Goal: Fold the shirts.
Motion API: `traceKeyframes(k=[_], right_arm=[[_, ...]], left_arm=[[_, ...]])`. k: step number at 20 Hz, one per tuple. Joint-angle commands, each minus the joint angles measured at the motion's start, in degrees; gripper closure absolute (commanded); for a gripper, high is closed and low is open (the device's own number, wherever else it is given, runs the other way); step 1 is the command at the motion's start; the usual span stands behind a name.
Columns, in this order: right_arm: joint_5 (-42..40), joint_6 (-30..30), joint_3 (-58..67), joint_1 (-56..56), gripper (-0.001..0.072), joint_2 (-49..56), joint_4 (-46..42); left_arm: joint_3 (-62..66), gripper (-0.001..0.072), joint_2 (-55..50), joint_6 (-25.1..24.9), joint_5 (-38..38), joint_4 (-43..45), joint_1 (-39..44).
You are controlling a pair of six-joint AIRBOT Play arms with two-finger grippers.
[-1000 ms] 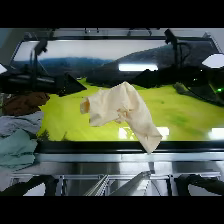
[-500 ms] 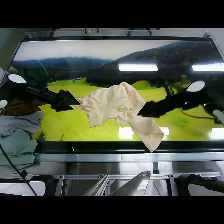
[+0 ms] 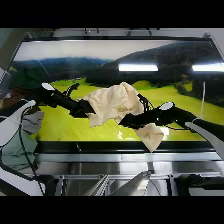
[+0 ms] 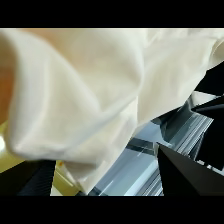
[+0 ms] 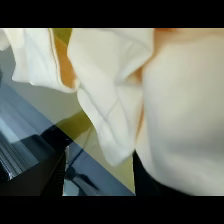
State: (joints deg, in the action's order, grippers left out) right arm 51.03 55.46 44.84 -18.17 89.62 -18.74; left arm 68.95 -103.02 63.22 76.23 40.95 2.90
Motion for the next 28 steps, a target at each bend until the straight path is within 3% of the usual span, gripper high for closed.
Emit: traceKeyframes(k=[1, 2, 3, 4, 5, 6, 7, 10, 12, 15, 17, 19, 24, 28], right_arm=[[-6.8, -0.2, 1.0, -1.2, 0.0253, 1.4, 2.6], [-8.6, -0.2, 1.6, -1.2, 0.0266, 1.4, 2.9], [-9.5, -0.2, 1.9, -1.2, 0.0417, 1.5, 3.5], [-10.1, -0.2, 2.4, -1.2, 0.0599, 1.5, 3.6], [-10.0, -0.2, 2.9, -1.2, 0.0674, 1.4, 3.6], [-9.1, -0.2, 3.3, -1.2, 0.0692, 1.4, 3.5], [-7.6, -0.7, 3.6, -1.0, 0.0693, 1.0, 3.4], [0.5, -1.2, 3.7, 2.3, 0.0694, -3.8, -1.1], [10.8, 4.6, 5.1, 8.7, 0.0694, -10.0, -11.7], [28.6, 18.3, 13.2, 22.4, 0.0694, -20.1, -34.0], [29.7, 22.4, 20.1, 31.6, 0.0693, -27.7, -40.3], [24.1, 21.9, 25.1, 37.6, 0.0693, -35.0, -34.6], [9.9, 9.5, 34.1, 43.0, 0.0693, -52.9, -6.8], [1.7, 4.3, 37.6, 43.1, 0.0693, -62.4, -3.9]], left_arm=[[5.8, -0.0002, -3.3, 0.4, -2.8, 1.0, 3.0], [7.6, -0.0002, -4.1, 0.4, -3.3, 1.0, 3.7], [9.4, 0.0037, -4.8, 0.5, -3.4, 1.0, 4.2], [11.2, 0.0139, -5.6, 1.0, -3.1, 1.0, 4.6], [12.9, 0.0321, -6.4, 1.8, -2.3, 1.0, 4.6], [14.5, 0.062, -7.1, 2.3, -0.7, 1.0, 4.6], [16.0, 0.0704, -7.4, 2.3, 1.5, 1.0, 4.5], [19.2, 0.0705, -5.6, 2.7, 10.7, 0.7, 3.1], [21.0, 0.0705, -1.6, 2.8, 17.9, -3.0, 1.2], [23.0, 0.0705, 7.6, 2.7, 21.5, -16.9, -3.3], [25.6, 0.0705, 14.7, 2.1, 20.5, -27.6, -7.1], [29.9, 0.0705, 21.2, 0.9, 17.9, -34.8, -11.0], [43.0, 0.0686, 33.9, -3.0, 14.3, -49.2, -18.6], [51.0, 0.0686, 42.8, -3.0, 11.8, -53.0, -28.0]])
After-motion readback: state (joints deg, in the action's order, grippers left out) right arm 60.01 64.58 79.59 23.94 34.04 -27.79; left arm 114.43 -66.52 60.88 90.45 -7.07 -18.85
